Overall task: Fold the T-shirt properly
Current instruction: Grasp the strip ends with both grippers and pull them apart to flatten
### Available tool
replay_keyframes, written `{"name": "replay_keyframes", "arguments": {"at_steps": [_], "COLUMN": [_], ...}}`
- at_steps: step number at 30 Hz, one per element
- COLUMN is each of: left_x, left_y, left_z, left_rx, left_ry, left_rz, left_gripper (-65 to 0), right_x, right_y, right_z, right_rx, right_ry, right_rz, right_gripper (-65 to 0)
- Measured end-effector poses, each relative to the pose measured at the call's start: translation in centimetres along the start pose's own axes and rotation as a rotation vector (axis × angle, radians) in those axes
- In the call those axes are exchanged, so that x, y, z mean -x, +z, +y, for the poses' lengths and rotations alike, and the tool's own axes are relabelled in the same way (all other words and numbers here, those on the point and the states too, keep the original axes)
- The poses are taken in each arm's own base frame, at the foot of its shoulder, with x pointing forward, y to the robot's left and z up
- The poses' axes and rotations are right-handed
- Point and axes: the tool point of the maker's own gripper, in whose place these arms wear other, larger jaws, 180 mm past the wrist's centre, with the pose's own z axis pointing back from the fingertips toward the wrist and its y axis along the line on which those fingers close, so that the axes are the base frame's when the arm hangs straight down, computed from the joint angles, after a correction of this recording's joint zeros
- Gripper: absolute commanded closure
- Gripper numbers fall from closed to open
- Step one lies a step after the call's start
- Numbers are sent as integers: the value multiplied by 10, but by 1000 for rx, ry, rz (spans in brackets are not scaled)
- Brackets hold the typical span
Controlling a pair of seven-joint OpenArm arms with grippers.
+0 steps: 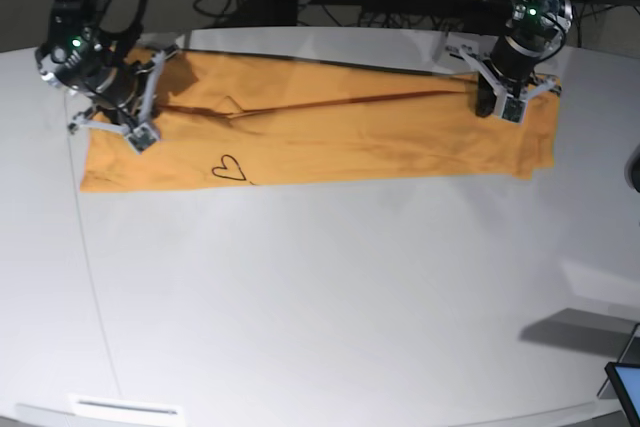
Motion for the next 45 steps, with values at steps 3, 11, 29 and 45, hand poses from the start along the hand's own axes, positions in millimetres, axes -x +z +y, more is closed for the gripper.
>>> {"name": "replay_keyframes", "arguments": {"at_steps": [3, 11, 29, 45], "left_x": [1, 8, 5, -13], "left_y": [-4, -8, -20, -52], "left_z": [5, 24, 84, 106], "left_rx": [-6, -60, -173, -185], "left_ry": [34, 74, 97, 126], "left_rz": [-20, -49, -40, -63], "left_gripper": [0, 0, 0, 0], "right_x": [3, -6, -36, -76], "right_y": [-15, -27, -43, -69], "right_z": [26, 35, 57, 47], "right_rx": [-90, -136, -210, -258], "right_ry": [9, -9, 45, 83], "right_rz": [15, -28, -71, -92], "right_gripper": [-3, -3, -3, -3]}}
